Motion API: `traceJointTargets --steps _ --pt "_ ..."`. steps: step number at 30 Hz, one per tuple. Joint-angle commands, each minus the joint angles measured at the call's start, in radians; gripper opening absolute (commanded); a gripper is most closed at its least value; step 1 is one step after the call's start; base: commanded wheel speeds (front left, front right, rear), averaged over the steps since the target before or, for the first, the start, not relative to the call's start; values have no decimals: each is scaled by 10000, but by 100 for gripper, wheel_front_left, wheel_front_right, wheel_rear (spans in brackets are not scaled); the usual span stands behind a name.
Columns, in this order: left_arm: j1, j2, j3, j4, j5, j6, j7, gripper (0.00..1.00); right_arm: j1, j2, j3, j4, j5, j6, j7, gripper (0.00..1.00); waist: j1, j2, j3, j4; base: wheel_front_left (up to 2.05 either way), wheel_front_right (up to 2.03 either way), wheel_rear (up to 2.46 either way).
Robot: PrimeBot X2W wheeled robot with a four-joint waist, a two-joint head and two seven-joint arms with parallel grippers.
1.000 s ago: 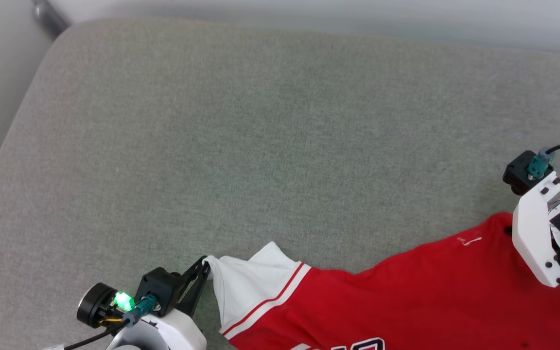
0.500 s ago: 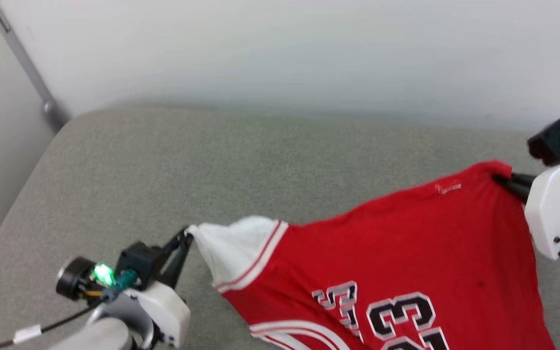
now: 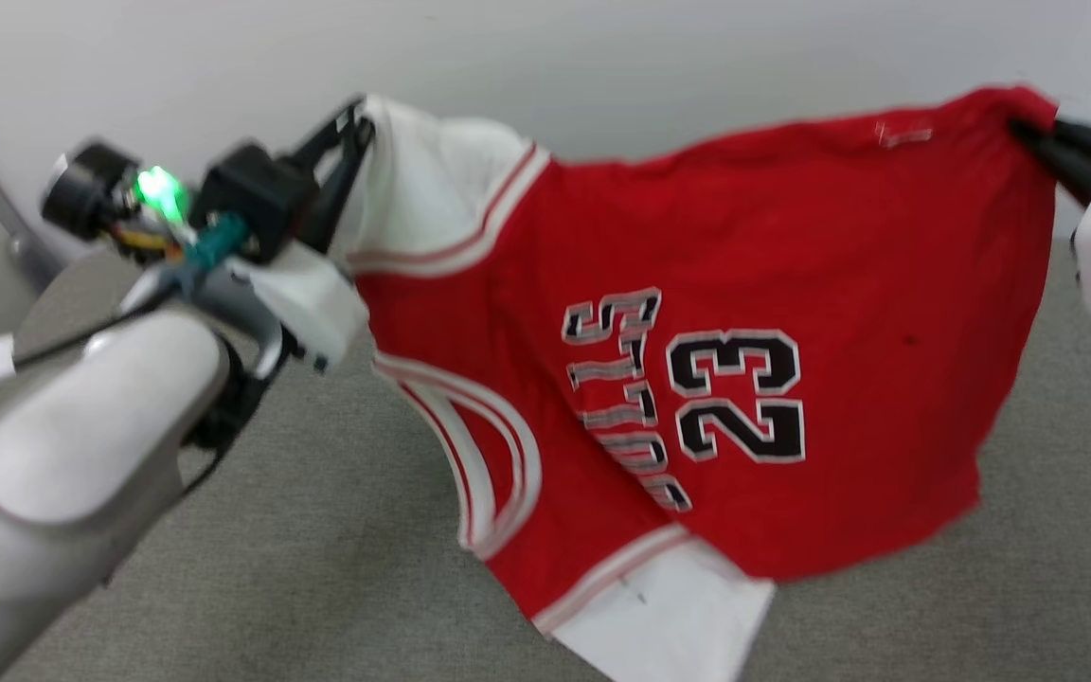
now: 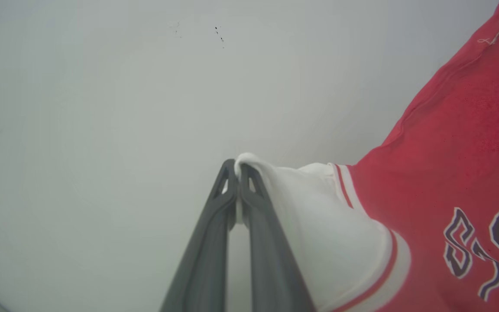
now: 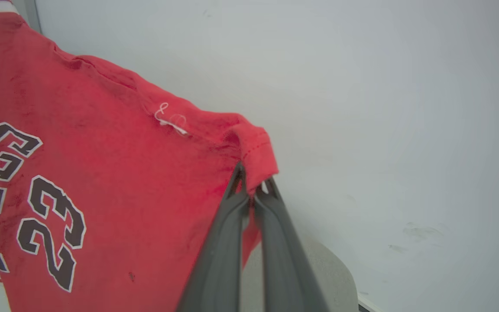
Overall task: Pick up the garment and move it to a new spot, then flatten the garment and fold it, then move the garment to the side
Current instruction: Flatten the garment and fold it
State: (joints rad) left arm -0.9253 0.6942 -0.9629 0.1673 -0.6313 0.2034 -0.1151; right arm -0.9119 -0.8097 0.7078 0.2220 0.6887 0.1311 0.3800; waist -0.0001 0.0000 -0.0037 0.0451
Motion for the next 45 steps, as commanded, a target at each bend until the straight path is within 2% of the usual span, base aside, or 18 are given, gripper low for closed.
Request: traceJointTargets --steps 1,8,15,26,34,45 --pt "-212 -43 40 80 94 -40 32 0 -245 69 -67 14 -93 -7 28 0 1 0 167 -39 0 0 0" --pt "-2776 -513 278 1308 778 -654 171 0 -1978 303 -433 424 -710 -7 57 0 1 0 1290 -37 0 0 0" --pt "-5457 -1077 423 2839 1470 -1334 170 0 -4201 855 -602 1358 -1461 -9 -211 0 1 0 2562 -17 0 0 0" --pt "-9117 -1864 967 5137 1893 -1829 -345 0 -8088 1646 -198 3218 -2173 -9 -902 0 1 0 4208 56 0 0 0" --pt "-9389 -2162 1018 6042 1787 -1993 -895 0 -9050 1945 715 4487 -1869 -9 -1672 0 1 0 4999 239 0 0 0" --pt "-7579 -2516 904 6324 1338 -1956 -1390 0 -7726 1803 2180 5407 -687 -9 -2837 0 1 0 5287 386 0 0 0"
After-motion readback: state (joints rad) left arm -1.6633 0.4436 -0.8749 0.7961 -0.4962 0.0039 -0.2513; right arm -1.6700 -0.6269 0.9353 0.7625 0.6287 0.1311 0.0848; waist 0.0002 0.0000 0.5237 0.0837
